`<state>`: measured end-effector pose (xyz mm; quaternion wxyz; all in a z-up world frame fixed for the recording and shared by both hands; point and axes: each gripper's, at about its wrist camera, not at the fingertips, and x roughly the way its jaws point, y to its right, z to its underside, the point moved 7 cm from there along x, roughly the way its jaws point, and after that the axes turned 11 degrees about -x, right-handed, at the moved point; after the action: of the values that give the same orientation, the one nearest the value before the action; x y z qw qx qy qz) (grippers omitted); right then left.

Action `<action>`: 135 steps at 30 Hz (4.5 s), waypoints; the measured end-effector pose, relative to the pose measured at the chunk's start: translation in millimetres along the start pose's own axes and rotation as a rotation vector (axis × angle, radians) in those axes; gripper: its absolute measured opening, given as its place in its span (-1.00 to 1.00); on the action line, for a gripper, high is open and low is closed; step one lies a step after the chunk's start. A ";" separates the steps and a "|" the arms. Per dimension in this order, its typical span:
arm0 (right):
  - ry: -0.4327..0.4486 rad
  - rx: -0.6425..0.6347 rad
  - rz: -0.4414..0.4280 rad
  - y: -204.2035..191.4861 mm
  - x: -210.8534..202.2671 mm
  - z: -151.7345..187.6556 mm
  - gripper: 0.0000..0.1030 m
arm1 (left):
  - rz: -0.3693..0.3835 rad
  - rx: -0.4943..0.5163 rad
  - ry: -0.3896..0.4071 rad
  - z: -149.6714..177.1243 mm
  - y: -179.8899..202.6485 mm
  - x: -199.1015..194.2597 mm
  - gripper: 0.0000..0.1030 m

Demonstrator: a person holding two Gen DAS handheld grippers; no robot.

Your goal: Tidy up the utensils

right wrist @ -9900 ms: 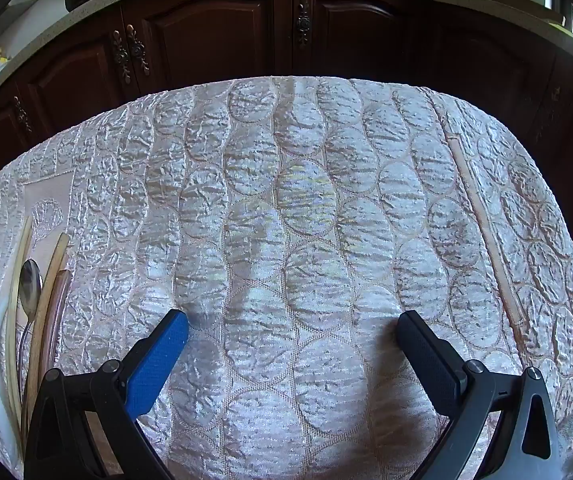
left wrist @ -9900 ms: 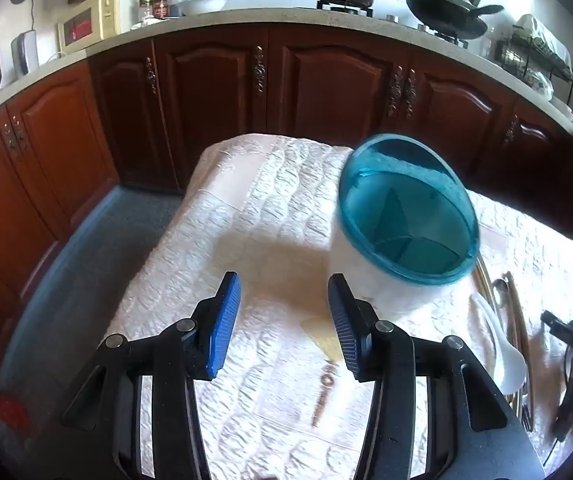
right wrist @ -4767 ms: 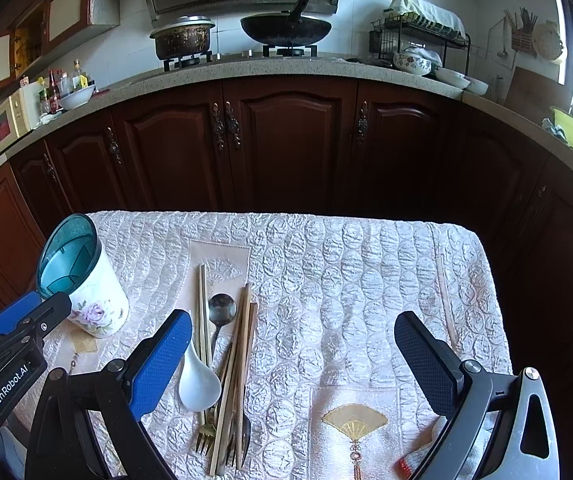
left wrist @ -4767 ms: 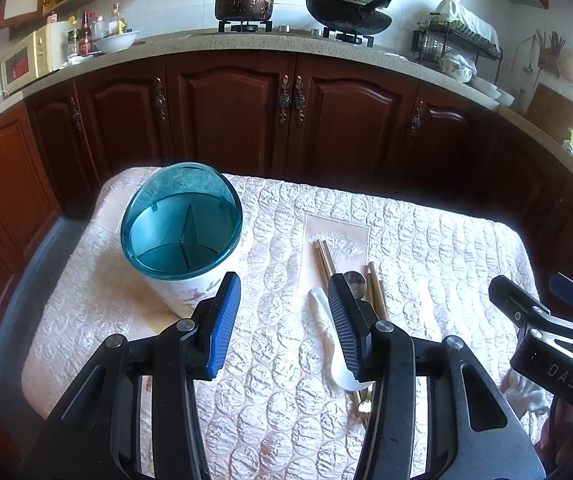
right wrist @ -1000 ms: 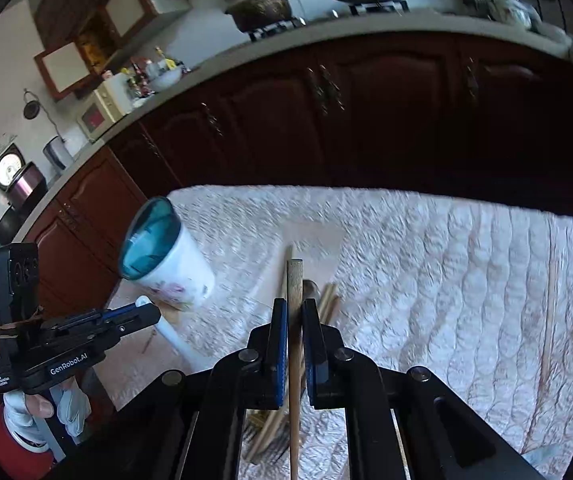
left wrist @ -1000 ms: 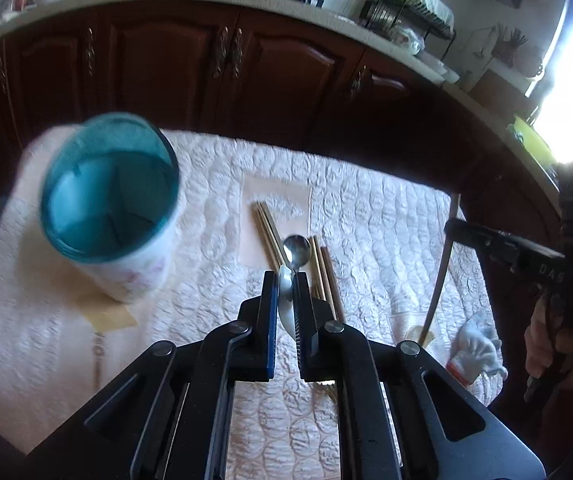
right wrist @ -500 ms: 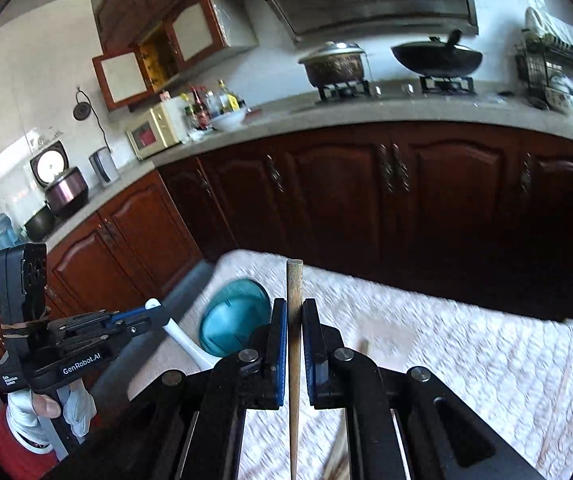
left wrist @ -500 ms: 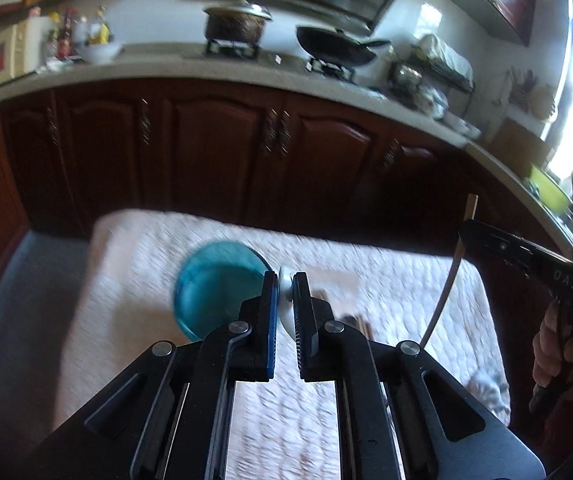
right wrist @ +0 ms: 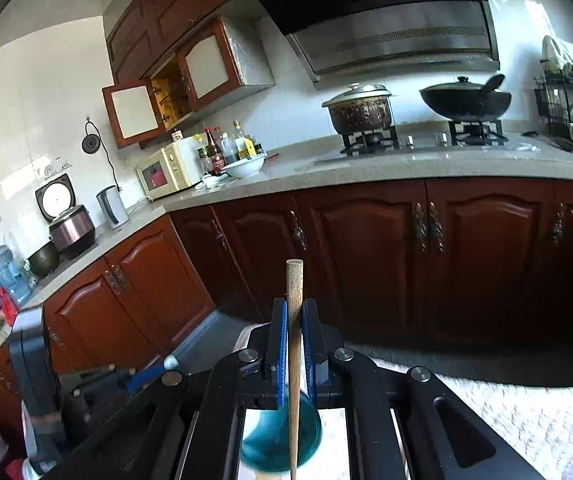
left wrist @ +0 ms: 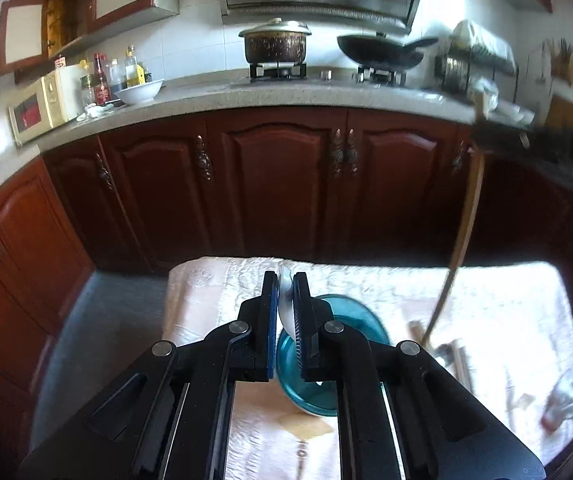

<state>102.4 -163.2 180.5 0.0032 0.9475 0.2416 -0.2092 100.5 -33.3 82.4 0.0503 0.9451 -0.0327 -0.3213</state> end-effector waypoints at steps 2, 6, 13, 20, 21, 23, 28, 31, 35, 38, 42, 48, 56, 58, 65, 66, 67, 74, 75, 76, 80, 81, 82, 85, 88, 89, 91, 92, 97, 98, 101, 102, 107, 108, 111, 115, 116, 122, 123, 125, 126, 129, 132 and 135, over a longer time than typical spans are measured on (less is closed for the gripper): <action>0.005 -0.023 0.020 -3.3 15.1 1.6 -0.87 | -0.013 0.011 -0.014 5.0 -2.0 12.9 -0.88; -0.005 -0.047 0.029 -6.8 44.3 13.1 -0.87 | -0.023 0.003 -0.045 14.1 -5.2 34.4 -0.88; -0.068 -0.063 0.022 -6.6 79.0 46.7 -0.87 | -0.034 -0.010 -0.083 30.1 -6.1 59.3 -0.88; -0.165 -0.049 -0.016 -4.3 101.5 89.2 -0.87 | -0.037 -0.034 -0.111 43.4 -6.6 74.0 -0.88; -0.157 -0.044 -0.014 -3.3 100.3 89.5 -0.87 | -0.036 -0.036 -0.113 44.4 -6.0 74.7 -0.88; -0.159 -0.025 -0.014 0.9 100.5 90.0 -0.87 | -0.038 -0.037 -0.116 46.1 -4.1 75.8 -0.88; -0.205 0.035 -0.037 12.8 105.4 92.1 -0.86 | -0.043 -0.043 -0.124 49.8 -4.6 79.7 -0.87; -0.219 0.032 -0.034 14.8 104.7 96.1 -0.70 | -0.049 -0.047 -0.131 53.4 -5.7 82.1 -0.86; -0.218 0.051 -0.043 16.4 97.7 103.3 -0.38 | -0.047 -0.062 -0.143 57.7 -6.5 83.2 -0.64; -0.231 0.053 -0.043 16.9 92.6 108.2 -0.36 | -0.047 -0.072 -0.143 58.3 -7.3 80.4 -0.53; -0.239 0.063 -0.037 18.5 79.3 115.0 -0.14 | -0.053 -0.075 -0.123 57.9 -6.2 69.6 -0.31; -0.262 0.056 -0.001 20.1 54.3 130.2 -0.14 | -0.059 -0.063 -0.074 56.9 2.9 44.9 -0.20; -0.288 0.070 0.070 34.5 13.3 154.0 -0.13 | -0.050 -0.034 -0.022 59.9 27.2 12.1 -0.14; -0.295 0.074 0.095 40.4 2.0 158.7 -0.13 | -0.035 -0.033 -0.018 62.0 36.2 5.3 -0.13; -0.287 0.065 0.197 58.3 -44.9 169.8 0.09 | 0.024 -0.024 -0.028 77.5 72.7 -8.6 -0.10; -0.285 0.063 0.207 59.5 -49.9 170.1 0.09 | 0.030 -0.022 -0.030 79.3 77.2 -10.3 -0.10; -0.286 0.061 0.223 62.3 -56.4 171.6 0.09 | 0.040 -0.019 -0.032 81.9 83.8 -12.3 -0.10; -0.283 0.103 0.304 81.0 -88.0 176.8 0.10 | 0.096 -0.014 -0.059 94.5 117.6 -19.6 -0.10; -0.283 0.110 0.313 83.9 -91.5 178.5 0.11 | 0.102 -0.012 -0.063 95.5 120.8 -19.9 -0.09; -0.284 0.117 0.326 87.7 -95.4 180.9 0.11 | 0.111 -0.008 -0.068 97.1 125.5 -20.3 -0.09; -0.301 0.142 0.357 101.2 -107.3 193.6 0.13 | 0.138 -0.006 -0.079 100.9 138.1 -20.9 0.00; -0.305 0.149 0.362 103.5 -108.9 196.2 0.13 | 0.147 -0.010 -0.084 102.0 140.9 -20.5 0.11; -0.309 0.157 0.367 107.1 -111.0 199.3 0.13 | 0.155 -0.014 -0.091 102.9 143.8 -19.7 0.14; -0.315 0.169 0.389 115.4 -116.8 205.2 0.13 | 0.161 -0.008 -0.105 106.4 151.3 -17.3 0.14; -0.323 0.179 0.405 123.4 -121.6 211.0 0.13 | 0.173 -0.005 -0.122 110.8 157.6 -15.2 0.14; -0.324 0.181 0.410 125.0 -122.9 212.4 0.14 | 0.179 -0.006 -0.125 111.7 159.6 -14.7 0.14; -0.326 0.189 0.420 129.7 -125.7 215.6 0.14 | 0.186 -0.007 -0.128 112.4 161.9 -14.2 0.14; -0.327 0.196 0.421 131.9 -126.7 217.4 0.14 | 0.189 -0.008 -0.129 113.0 163.2 -13.9 0.14; -0.340 0.213 0.431 139.3 -127.7 224.7 0.14 | 0.201 -0.007 -0.131 114.9 167.2 -14.2 0.14; -0.341 0.216 0.432 140.1 -128.0 225.6 0.14 | 0.201 -0.007 -0.132 115.2 167.0 -13.8 0.14; -0.343 0.224 0.436 143.1 -128.5 229.4 0.14 | 0.197 -0.010 -0.134 116.8 166.8 -12.3 0.14; -0.345 0.226 0.437 143.7 -128.5 231.0 0.14 | 0.192 -0.012 -0.135 117.5 165.8 -11.5 0.14; -0.353 0.228 0.441 144.4 -128.1 235.3 0.14 | 0.191 -0.018 -0.144 120.8 164.3 -7.8 0.14; -0.354 0.228 0.441 144.6 -127.8 235.6 0.14 | 0.191 -0.018 -0.148 121.8 164.2 -6.9 0.14; -0.359 0.230 0.439 145.3 -127.0 237.4 0.14 | 0.185 -0.017 -0.151 124.8 163.4 -4.8 0.14; -0.366 0.232 0.440 147.0 -125.5 240.6 0.14 | 0.183 -0.022 -0.175 130.0 160.7 1.6 0.14; -0.368 0.235 0.440 147.7 -124.8 241.8 0.14 | 0.180 -0.023 -0.179 131.5 160.1 2.8 0.14; -0.388 0.239 0.436 149.7 -119.4 248.5 0.15 | 0.161 -0.035 -0.203 138.4 152.7 12.7 0.14; -0.392 0.241 0.435 150.3 -118.4 250.1 0.15 | 0.155 -0.036 -0.209 139.9 150.9 14.9 0.14; -0.396 0.247 0.428 151.5 -116.0 253.1 0.15 | 0.135 -0.044 -0.223 143.7 146.2 20.6 0.14; -0.399 0.249 0.423 152.1 -114.4 254.4 0.15 | 0.127 -0.049 -0.233 145.5 143.9 23.9 0.14; -0.411 0.261 0.397 153.9 -105.8 260.9 0.15 | 0.121 -0.066 -0.270 154.2 138.6 34.7 0.14; -0.428 0.274 0.335 152.8 -91.2 269.6 0.15 | 0.123 -0.067 -0.284 161.4 137.4 40.6 0.14; -0.458 0.283 0.282 151.1 -74.2 280.1 0.03 | 0.132 -0.061 -0.304 169.5 139.3 49.6 0.13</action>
<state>2.2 -360.5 -59.9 -0.0455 0.8909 0.0693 -0.4465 32.2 -188.9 -65.0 0.0947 0.8795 -0.0919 -0.4573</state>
